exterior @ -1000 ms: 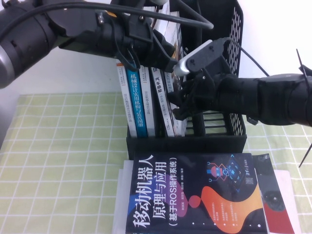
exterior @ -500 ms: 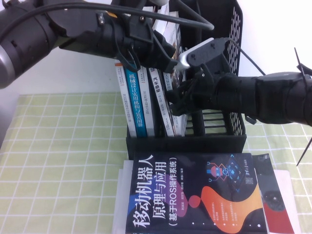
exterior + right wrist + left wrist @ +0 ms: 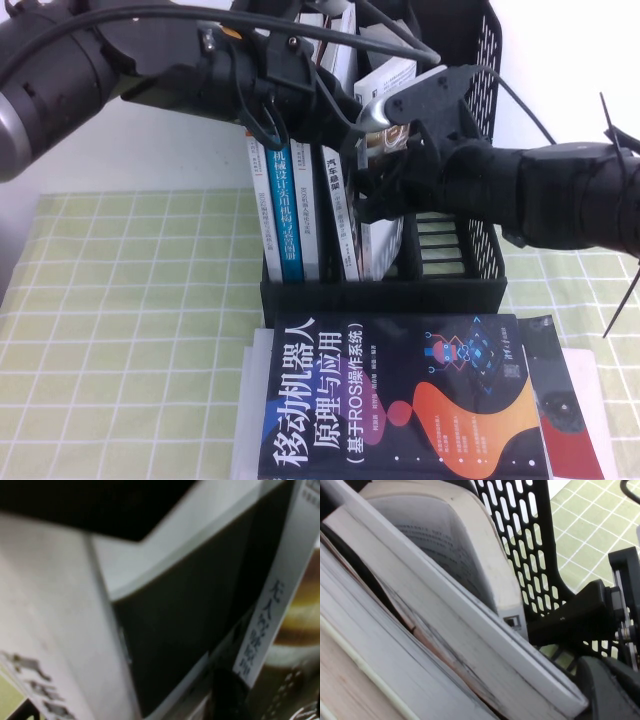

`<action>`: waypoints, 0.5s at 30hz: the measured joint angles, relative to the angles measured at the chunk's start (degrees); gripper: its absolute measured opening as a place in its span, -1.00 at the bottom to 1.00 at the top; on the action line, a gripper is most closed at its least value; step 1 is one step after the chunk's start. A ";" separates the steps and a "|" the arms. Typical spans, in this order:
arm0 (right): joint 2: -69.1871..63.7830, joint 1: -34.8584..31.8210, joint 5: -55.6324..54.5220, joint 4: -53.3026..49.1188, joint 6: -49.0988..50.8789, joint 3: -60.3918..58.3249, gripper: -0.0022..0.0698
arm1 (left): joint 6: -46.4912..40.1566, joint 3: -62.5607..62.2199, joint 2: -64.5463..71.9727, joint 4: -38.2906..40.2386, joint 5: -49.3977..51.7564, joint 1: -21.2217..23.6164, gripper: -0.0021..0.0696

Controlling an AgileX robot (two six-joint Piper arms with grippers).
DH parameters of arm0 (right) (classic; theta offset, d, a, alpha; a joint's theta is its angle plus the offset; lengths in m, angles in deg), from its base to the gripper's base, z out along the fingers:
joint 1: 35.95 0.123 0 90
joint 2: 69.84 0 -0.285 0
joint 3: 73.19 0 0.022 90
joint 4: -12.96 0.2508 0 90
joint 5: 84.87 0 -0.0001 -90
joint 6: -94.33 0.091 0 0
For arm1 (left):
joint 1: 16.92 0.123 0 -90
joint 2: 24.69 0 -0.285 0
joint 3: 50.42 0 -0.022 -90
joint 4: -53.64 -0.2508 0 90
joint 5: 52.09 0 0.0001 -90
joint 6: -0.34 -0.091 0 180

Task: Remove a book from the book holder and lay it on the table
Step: Pick up the right side book from the book shelf

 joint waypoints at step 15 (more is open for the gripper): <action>12.38 -0.97 -4.68 0.22 1.18 -2.35 0.03 | 0.00 0.00 0.00 0.00 0.12 0.00 -0.95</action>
